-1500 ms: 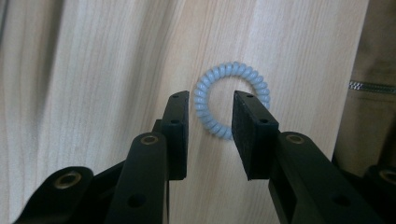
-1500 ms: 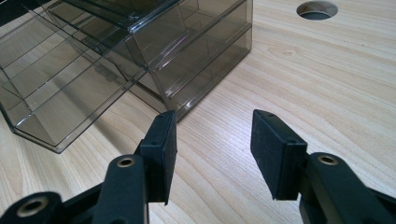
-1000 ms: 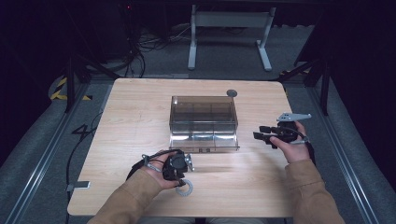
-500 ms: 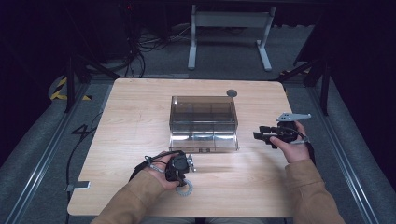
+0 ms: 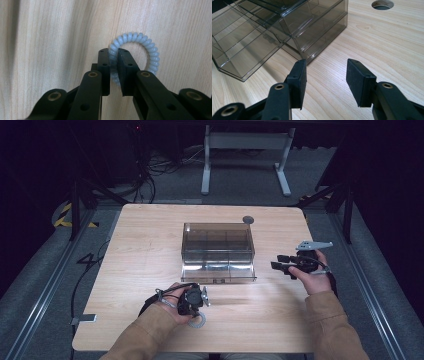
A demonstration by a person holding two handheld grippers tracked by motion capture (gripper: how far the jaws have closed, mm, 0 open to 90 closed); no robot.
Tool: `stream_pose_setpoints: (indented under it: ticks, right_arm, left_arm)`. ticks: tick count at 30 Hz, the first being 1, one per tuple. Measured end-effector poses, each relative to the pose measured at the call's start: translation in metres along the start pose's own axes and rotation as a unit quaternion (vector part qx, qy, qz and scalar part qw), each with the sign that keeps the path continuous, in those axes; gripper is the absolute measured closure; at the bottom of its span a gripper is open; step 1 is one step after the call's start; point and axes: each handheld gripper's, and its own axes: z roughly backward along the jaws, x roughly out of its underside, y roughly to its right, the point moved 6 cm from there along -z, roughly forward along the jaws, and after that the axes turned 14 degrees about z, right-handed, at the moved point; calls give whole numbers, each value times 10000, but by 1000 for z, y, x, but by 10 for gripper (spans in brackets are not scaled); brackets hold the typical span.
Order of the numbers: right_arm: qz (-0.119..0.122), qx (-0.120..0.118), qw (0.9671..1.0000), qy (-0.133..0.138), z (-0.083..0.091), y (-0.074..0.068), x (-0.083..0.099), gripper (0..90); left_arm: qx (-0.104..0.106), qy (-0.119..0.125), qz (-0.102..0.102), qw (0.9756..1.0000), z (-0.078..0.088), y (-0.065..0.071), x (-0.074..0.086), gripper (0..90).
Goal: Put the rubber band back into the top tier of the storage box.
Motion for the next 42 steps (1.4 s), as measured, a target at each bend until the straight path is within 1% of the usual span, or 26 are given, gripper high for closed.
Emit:
stream_pose_setpoints:
  ticks: [1, 2, 7, 10, 13, 17, 21, 23, 33, 35, 39, 42]
  right_arm:
    - [-9, -4, 10000, 1, 0, 0, 0, 523]
    - [-14, -6, 10000, -6, 0, 0, 0, 524]
    - [-16, -5, 10000, 1, 0, 0, 0, 524]
    - [-21, -18, 10000, -22, -1, 0, 1, 524]
    - [-11, -22, 10000, -29, -1, 0, 1, 524]
    - [-23, -21, 10000, -28, -1, 1, 2, 524]
    - [-29, -24, 10000, -33, -2, 1, 2, 523]
    - [-27, -24, 10000, -38, -2, 1, 2, 524]
    - [-27, -26, 10000, -31, -1, 1, 2, 523]
    - [-30, -27, 10000, -36, -2, 1, 2, 523]
    - [-43, -30, 10000, -40, -1, 1, 2, 522]
    - [-37, -34, 10000, -34, -1, 1, 2, 521]
  left_arm:
    - [13, 20, 20, 10000, 0, 0, 0, 820]
    - [-26, 47, 10, 10000, 0, -1, 0, 821]
    - [-42, 39, 22, 10000, 0, -1, 0, 822]
    - [-25, 34, 61, 10000, 0, -1, -1, 822]
    - [-57, 41, 93, 9999, 0, -1, -1, 823]
    - [59, 92, 158, 9998, 3, -2, -2, 822]
    - [187, 154, 203, 9995, 10, -1, -3, 823]
    - [237, 176, 161, 9994, 15, -1, -4, 823]
    - [253, 237, 77, 9994, 34, 1, -7, 823]
    - [296, 258, 22, 9992, 39, 1, -9, 823]
    - [344, 263, 31, 9991, 48, 2, -11, 822]
    - [317, 252, -24, 9992, 54, 4, -14, 823]
